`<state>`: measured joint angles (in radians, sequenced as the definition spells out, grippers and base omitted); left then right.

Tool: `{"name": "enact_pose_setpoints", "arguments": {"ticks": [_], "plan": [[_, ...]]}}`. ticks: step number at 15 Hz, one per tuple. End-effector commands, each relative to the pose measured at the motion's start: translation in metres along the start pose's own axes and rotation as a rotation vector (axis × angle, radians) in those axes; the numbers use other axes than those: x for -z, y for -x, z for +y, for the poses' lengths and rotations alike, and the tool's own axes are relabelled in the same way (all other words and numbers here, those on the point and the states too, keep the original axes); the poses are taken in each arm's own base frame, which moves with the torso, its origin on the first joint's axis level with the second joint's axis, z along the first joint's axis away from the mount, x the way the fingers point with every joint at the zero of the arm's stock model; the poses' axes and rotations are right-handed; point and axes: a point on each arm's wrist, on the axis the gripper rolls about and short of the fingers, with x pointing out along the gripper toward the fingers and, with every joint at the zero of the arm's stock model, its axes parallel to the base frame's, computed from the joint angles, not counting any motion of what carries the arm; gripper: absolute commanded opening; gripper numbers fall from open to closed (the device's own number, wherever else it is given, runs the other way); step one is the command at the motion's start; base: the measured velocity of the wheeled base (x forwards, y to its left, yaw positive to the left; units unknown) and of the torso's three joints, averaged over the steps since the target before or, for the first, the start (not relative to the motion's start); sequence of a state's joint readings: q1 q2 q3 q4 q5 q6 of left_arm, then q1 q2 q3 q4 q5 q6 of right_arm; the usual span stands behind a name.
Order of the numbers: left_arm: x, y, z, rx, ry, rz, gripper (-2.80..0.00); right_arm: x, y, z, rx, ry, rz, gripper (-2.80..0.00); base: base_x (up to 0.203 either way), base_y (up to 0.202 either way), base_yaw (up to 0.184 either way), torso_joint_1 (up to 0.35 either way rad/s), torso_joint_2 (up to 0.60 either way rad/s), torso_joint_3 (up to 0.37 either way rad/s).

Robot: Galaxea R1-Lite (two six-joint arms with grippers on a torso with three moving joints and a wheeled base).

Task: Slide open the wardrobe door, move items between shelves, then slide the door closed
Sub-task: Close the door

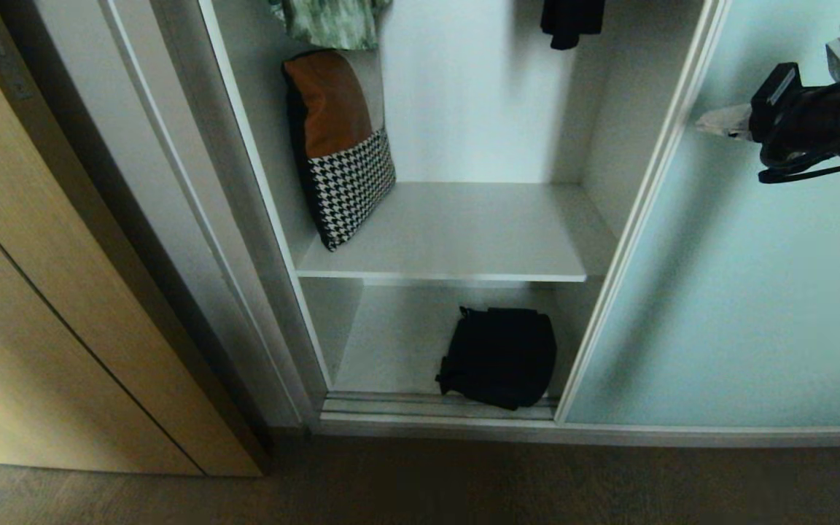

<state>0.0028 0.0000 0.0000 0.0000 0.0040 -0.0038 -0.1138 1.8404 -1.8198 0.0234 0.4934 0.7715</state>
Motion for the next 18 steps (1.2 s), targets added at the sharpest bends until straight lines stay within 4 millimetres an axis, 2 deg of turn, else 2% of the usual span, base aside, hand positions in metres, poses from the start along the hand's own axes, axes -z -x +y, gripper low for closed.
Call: {"name": "enact_pose_setpoints", "arguments": {"ticks": [1,5,13,18], "plan": [[0.000,0.000,0.000,-0.001,0.001,0.002,-2.80,-0.002,-0.005,-0.007,0.000,0.000,-0.012,-2.80,0.000,0.000,0.000,0.000,0.00,0.000],[0.000,0.000,0.000,-0.001,0.001,0.002,-2.80,0.000,-0.016,-0.018,0.000,0.000,-0.013,-2.80,0.000,0.000,0.000,0.000,0.00,0.000],[0.000,0.000,0.000,-0.001,0.001,0.002,-2.80,0.001,-0.025,-0.027,-0.004,0.003,-0.018,-2.80,0.000,0.000,0.000,0.000,0.00,0.000],[0.000,0.000,0.000,-0.001,0.001,0.002,-2.80,0.000,-0.032,-0.040,0.016,-0.002,-0.020,-2.80,0.000,0.000,0.000,0.000,0.00,0.000]]}}
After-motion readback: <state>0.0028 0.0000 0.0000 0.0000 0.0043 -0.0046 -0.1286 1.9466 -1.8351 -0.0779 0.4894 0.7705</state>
